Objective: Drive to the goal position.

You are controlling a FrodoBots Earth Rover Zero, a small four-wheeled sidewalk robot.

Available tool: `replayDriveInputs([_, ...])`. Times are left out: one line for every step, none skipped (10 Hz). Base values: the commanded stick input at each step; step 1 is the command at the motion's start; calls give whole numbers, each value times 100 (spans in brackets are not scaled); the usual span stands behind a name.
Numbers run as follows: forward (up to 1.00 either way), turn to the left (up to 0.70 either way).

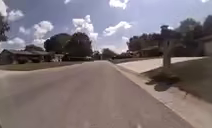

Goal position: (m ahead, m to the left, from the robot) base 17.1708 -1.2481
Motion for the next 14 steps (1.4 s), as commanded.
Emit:
replayDriveInputs([70,0])
replayDriveInputs([70,0])
replayDriveInputs([70,0])
replayDriveInputs([70,0])
replayDriveInputs([70,0])
replayDriveInputs([70,0])
replayDriveInputs([70,0])
replayDriveInputs([70,0])
replayDriveInputs([70,0])
replayDriveInputs([70,0])
replayDriveInputs([70,0])
replayDriveInputs([70,0])
replayDriveInputs([70,0])
replayDriveInputs([70,0])
